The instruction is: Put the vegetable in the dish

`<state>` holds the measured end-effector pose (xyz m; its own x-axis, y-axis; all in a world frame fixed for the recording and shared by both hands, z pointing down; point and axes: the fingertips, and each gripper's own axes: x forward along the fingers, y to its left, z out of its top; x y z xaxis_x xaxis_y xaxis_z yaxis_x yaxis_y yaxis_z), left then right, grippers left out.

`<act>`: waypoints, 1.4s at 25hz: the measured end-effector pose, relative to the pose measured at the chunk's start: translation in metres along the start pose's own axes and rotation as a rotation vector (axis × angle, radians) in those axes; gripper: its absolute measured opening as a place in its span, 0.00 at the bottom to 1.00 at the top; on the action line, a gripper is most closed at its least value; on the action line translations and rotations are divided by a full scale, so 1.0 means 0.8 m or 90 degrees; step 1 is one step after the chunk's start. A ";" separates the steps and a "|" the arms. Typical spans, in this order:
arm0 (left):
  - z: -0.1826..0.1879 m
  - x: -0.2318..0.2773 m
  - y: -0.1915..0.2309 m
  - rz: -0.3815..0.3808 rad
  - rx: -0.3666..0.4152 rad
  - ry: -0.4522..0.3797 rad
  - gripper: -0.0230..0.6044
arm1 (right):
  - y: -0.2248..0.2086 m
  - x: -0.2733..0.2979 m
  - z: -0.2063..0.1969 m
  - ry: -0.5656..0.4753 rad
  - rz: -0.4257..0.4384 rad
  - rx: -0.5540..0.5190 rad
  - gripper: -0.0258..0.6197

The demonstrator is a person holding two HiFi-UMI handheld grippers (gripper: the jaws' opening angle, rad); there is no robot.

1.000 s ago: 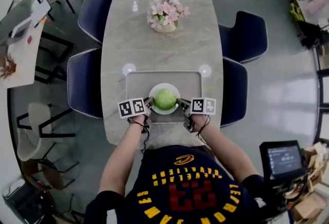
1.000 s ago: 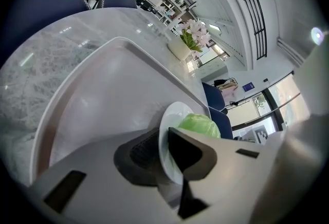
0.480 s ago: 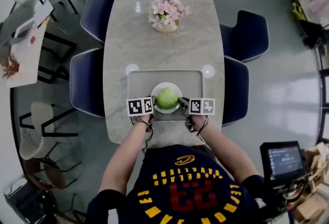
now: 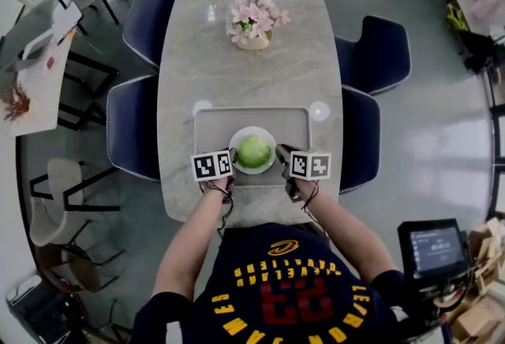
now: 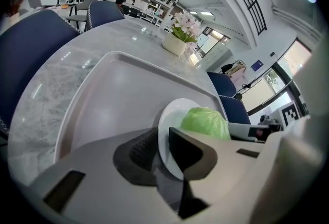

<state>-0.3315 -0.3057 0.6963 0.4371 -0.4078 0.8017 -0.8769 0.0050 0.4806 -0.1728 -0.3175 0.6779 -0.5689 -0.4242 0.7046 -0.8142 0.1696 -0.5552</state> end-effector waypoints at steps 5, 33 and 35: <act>0.013 -0.012 0.010 0.014 -0.007 -0.054 0.12 | -0.001 -0.009 0.007 -0.026 0.008 0.016 0.10; 0.006 -0.185 -0.168 -0.281 0.009 -0.233 0.12 | 0.127 -0.154 0.034 -0.161 0.218 -0.030 0.10; 0.008 -0.199 -0.179 -0.300 0.012 -0.241 0.09 | 0.137 -0.166 0.037 -0.174 0.232 -0.044 0.10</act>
<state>-0.2771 -0.2474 0.4977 0.6808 -0.6592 0.3195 -0.6108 -0.2701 0.7443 -0.1829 -0.2685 0.5103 -0.7757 -0.5436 0.3206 -0.5776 0.4069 -0.7077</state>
